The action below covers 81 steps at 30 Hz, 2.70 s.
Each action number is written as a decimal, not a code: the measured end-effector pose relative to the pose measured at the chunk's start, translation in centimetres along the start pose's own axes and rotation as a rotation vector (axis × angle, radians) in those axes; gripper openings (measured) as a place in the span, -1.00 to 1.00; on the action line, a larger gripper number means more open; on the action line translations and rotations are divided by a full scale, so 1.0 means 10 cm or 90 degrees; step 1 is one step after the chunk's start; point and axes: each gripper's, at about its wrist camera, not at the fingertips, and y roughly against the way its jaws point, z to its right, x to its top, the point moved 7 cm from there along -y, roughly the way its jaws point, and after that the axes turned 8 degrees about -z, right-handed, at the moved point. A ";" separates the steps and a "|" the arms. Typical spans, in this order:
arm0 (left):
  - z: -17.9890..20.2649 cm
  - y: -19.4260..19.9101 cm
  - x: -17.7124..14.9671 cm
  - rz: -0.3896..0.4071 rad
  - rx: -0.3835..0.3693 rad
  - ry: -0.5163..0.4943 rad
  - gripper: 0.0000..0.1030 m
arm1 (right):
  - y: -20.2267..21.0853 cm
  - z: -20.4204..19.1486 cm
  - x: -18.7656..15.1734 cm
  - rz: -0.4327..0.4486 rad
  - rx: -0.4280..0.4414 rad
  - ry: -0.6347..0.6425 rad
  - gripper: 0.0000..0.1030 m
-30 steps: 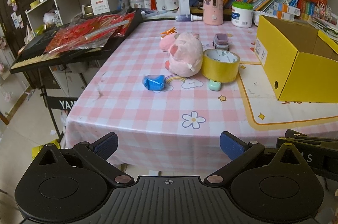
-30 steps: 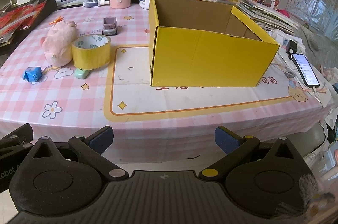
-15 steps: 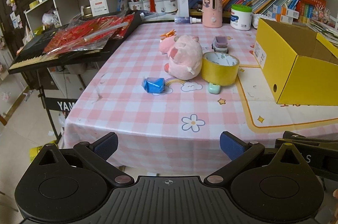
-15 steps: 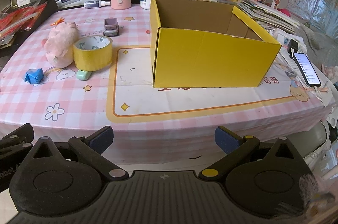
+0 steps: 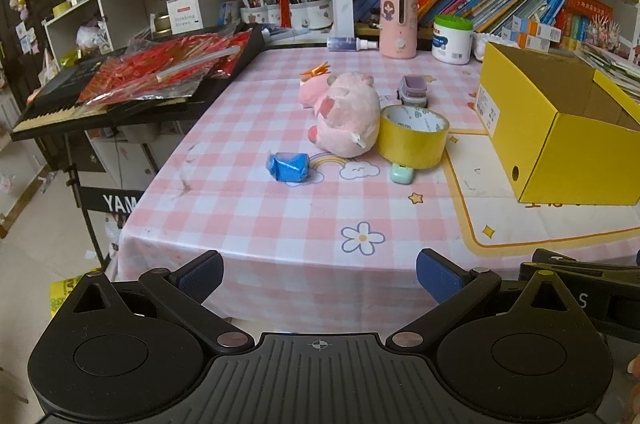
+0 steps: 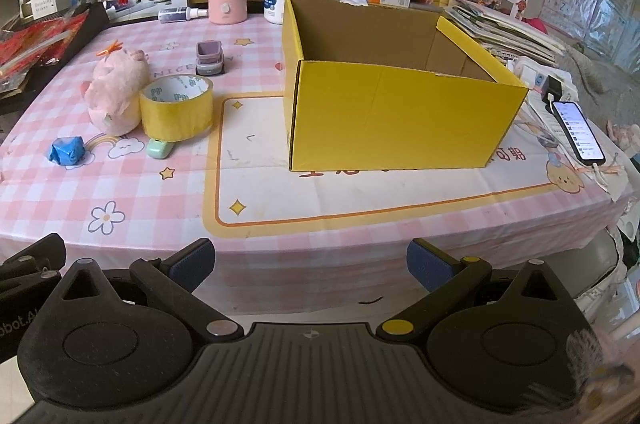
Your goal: Organize objects
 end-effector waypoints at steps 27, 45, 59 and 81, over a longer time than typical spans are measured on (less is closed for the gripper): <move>-0.43 -0.05 0.01 0.003 -0.008 0.080 1.00 | 0.09 -0.36 0.14 0.029 0.098 0.032 0.91; -0.57 -0.32 0.27 0.013 0.004 0.099 1.00 | -0.11 -0.71 0.66 0.079 0.176 0.084 0.91; -0.49 -0.73 0.58 -0.016 0.011 0.106 1.00 | -0.73 -0.98 1.17 0.030 0.207 0.135 0.83; -0.38 -1.56 0.89 -0.111 0.033 0.055 0.56 | -1.46 -1.24 1.47 -0.063 0.246 0.198 0.64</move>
